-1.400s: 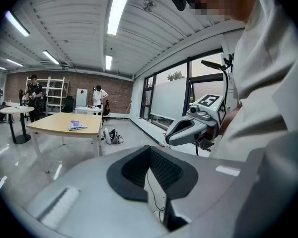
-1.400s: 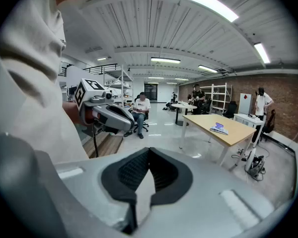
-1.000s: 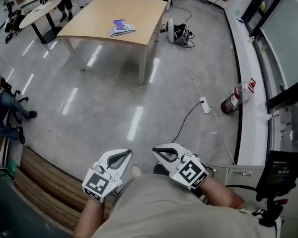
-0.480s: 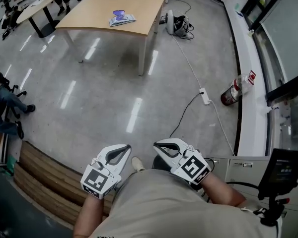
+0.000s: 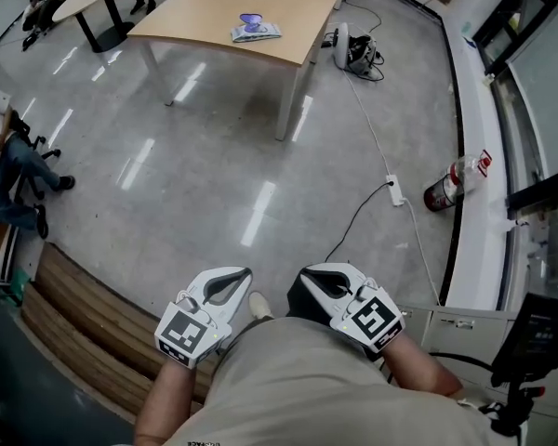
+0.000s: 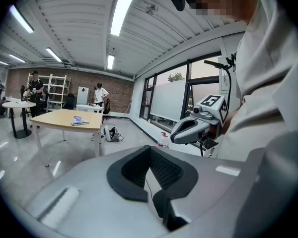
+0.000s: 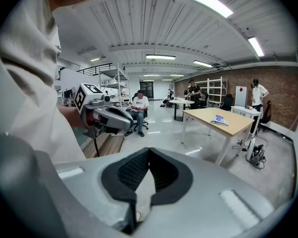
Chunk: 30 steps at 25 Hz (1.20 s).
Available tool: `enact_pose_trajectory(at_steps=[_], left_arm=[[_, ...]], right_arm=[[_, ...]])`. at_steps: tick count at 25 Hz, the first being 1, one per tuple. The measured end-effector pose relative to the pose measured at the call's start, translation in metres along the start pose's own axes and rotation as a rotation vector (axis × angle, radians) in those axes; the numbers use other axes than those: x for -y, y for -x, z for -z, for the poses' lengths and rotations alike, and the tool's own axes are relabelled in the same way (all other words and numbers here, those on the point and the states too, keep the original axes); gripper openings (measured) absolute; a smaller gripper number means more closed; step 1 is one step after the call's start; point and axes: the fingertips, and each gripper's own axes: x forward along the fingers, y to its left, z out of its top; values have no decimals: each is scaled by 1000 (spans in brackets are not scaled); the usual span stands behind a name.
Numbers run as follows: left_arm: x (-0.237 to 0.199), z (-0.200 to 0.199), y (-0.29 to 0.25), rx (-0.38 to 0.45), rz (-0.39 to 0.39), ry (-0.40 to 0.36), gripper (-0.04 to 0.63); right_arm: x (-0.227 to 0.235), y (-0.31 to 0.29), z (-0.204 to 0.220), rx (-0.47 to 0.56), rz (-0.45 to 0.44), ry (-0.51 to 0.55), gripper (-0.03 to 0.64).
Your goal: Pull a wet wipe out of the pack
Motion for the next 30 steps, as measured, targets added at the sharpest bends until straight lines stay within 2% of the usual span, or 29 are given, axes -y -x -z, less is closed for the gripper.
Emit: enact_pose_trajectory(at_steps=[6,9,13,16,23,30], left_arm=[[-8,-9,-25,-5,-7,-3,6],[-26,-12,-48,-18,-18,5,6],[-71,-27,-92,-32,-50,17,6],[-80,-41,-122,-35,-71,4,6],[-143,-103,-227,-12,-112,-33,6],[-184,-137,-295,1,-146,-27,6]], right_arm=[[28,-2,0,6,-13,0,3],[55,-13,-1,10,-34,-10,3],[116,-39,-13,34,-58,3,3],[153,-43,-18,50,-78,27,3],[281,-57,-42,77,-103,78,3],[356,-72,-42,66,-135,58,3]])
